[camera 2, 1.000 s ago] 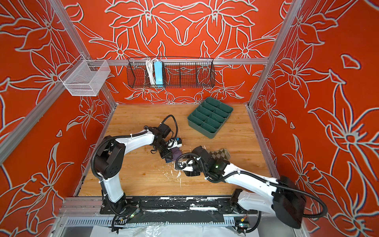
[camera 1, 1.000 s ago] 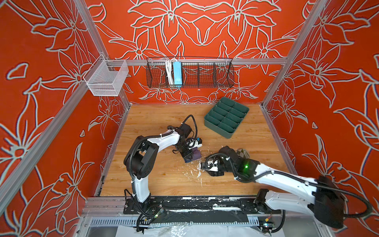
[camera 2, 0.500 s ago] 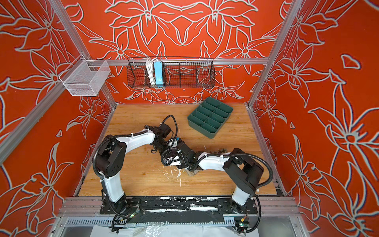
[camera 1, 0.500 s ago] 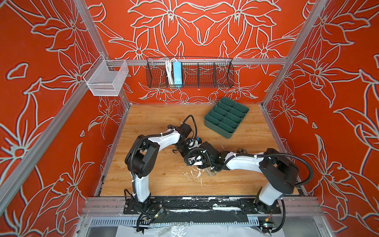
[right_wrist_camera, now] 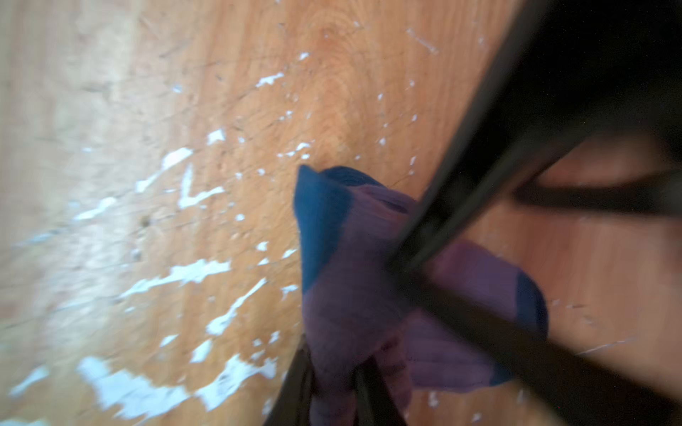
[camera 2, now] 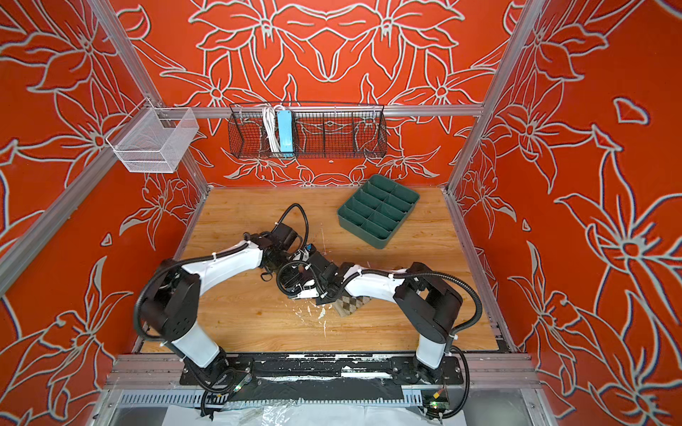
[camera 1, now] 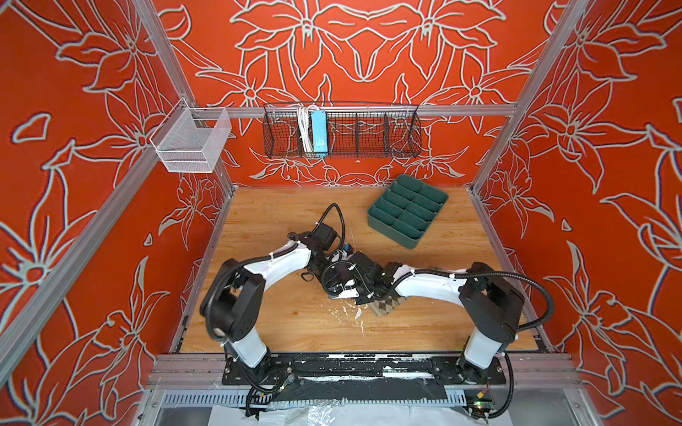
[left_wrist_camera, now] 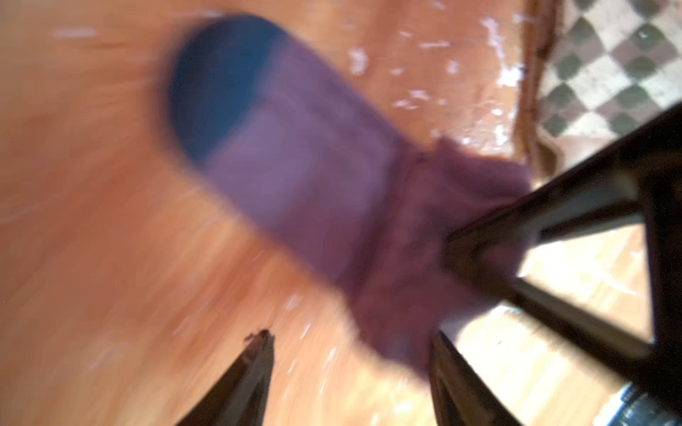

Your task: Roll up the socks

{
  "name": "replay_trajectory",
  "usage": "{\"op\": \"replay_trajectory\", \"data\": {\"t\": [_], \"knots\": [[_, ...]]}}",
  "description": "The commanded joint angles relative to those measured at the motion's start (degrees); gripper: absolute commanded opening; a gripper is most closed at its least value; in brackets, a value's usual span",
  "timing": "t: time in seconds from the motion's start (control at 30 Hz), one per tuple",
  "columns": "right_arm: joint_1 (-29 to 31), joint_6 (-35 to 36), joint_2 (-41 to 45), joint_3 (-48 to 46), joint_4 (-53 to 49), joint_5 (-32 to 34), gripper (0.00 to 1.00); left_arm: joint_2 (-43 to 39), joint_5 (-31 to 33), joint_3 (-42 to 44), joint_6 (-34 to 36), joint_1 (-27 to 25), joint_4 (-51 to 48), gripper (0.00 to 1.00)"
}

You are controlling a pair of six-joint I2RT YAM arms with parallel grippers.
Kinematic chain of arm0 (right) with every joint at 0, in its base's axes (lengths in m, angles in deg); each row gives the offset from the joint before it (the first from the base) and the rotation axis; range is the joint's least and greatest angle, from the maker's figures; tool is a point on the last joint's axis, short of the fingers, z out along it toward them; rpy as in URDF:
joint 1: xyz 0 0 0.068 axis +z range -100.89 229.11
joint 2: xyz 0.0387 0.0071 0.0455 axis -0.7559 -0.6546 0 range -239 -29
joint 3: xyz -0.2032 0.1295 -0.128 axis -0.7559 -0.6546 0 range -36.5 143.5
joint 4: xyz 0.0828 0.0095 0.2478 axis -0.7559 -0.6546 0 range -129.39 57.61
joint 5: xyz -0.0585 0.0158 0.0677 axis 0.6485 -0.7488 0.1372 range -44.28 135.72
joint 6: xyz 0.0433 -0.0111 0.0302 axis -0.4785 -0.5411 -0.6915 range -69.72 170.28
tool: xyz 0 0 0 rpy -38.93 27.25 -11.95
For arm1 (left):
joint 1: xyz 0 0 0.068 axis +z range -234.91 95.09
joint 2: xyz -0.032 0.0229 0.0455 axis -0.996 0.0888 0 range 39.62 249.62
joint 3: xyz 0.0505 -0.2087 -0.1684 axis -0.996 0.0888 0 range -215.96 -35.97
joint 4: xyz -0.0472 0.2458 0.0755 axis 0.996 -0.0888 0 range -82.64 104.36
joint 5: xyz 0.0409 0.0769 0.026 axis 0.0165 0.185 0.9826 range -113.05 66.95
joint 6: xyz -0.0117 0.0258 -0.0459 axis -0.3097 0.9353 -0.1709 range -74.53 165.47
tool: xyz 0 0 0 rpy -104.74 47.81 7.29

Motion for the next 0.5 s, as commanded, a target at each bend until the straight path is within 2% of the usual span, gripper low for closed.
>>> {"op": "replay_trajectory", "data": {"t": [0.0, 0.13, 0.23, 0.33, 0.47], "knots": [[-0.91, -7.43, -0.28, 2.19, -13.95, -4.76, 0.12, -9.58, 14.14, 4.42, -4.77, -0.44, 4.16, 0.71], [-0.96, -8.7, -2.76, 4.19, -18.41, -8.74, 0.12, -21.99, 25.08, 10.13, -7.1, -0.36, 7.99, 0.81], [-1.09, -9.12, -4.91, 6.42, -21.45, -11.47, 0.12, -30.81, 28.54, 12.39, -7.9, -0.36, 8.5, 0.81], [-2.18, -9.95, -6.5, 7.51, -22.47, -15.68, 0.12, -41.58, 23.68, 15.14, -5.79, -0.36, 8.77, 0.8], [-3.91, -10.77, -8.98, 9.56, -23.63, -19.01, 0.13, -55.82, 12.75, 20.87, 0.27, -0.44, 11.27, 0.78]]}}
